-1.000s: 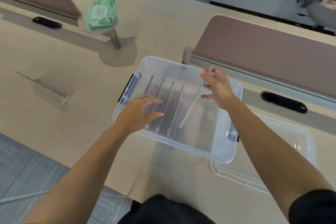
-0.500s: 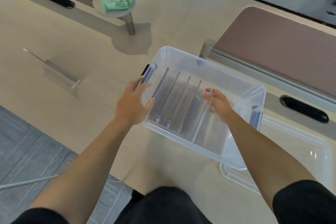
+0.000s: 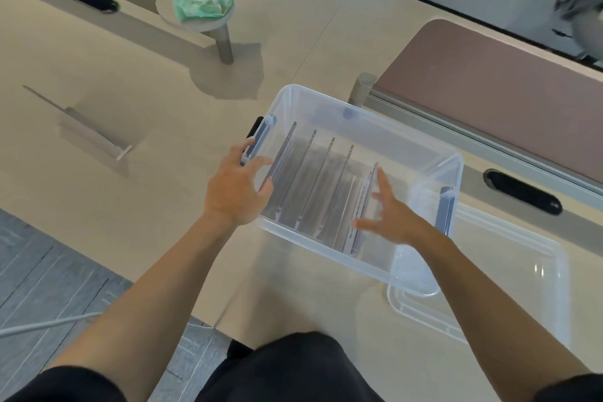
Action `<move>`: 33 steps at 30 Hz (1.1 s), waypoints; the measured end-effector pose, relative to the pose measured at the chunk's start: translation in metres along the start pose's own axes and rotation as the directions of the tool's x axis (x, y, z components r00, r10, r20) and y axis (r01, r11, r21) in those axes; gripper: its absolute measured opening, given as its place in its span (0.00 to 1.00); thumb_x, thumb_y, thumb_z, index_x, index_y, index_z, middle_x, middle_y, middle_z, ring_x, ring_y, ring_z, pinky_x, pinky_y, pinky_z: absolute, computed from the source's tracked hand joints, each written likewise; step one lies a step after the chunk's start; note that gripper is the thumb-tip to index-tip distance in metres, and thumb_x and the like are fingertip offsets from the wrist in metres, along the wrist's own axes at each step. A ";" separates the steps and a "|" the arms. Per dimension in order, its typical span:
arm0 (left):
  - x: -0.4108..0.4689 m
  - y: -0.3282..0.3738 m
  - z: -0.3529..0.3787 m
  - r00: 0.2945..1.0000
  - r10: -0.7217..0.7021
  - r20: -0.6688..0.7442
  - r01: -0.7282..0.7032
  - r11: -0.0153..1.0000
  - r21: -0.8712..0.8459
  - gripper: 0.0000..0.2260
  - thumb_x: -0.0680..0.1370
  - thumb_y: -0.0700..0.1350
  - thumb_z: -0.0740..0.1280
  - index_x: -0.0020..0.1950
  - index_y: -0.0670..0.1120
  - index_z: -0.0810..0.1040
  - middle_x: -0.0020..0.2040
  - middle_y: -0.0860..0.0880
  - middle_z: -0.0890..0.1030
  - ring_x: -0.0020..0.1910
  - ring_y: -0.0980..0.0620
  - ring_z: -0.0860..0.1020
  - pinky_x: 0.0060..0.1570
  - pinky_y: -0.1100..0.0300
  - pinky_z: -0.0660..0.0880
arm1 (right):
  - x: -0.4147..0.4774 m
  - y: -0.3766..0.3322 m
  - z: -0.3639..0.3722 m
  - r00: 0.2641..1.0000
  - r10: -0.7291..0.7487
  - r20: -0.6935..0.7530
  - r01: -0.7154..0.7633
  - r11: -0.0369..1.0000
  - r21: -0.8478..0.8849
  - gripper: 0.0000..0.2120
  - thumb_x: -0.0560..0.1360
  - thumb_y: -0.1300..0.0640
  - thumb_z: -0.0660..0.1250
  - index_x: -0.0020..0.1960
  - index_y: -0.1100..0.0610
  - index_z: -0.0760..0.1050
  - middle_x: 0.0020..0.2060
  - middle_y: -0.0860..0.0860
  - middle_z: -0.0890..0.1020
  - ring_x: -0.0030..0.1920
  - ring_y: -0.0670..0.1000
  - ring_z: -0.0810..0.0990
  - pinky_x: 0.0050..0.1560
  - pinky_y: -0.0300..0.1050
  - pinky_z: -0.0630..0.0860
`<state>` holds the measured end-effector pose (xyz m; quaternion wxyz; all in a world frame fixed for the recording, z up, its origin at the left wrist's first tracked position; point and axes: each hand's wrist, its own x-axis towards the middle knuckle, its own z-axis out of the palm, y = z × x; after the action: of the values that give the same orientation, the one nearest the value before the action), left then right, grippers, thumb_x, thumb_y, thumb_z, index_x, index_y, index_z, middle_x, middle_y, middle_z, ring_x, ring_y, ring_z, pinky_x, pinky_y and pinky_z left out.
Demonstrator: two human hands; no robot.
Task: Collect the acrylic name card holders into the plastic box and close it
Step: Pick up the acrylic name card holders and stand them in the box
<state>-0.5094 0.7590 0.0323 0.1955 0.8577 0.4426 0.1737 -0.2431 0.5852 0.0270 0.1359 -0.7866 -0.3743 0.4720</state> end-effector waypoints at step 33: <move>0.000 0.002 -0.001 0.999 -0.037 0.010 0.037 0.999 0.009 0.14 0.73 0.46 0.69 0.59 0.53 0.78 0.72 0.57 0.65 0.56 0.52 0.75 0.41 0.57 0.73 | -0.002 -0.010 0.018 0.996 -0.060 0.068 0.058 0.998 0.032 0.61 0.62 0.36 0.74 0.75 0.33 0.29 0.80 0.48 0.57 0.67 0.57 0.77 0.68 0.58 0.72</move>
<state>-0.5084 0.7579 0.0347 0.1970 0.8512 0.4580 0.1638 -0.2631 0.5880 0.0245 0.1483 -0.7564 -0.3946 0.5001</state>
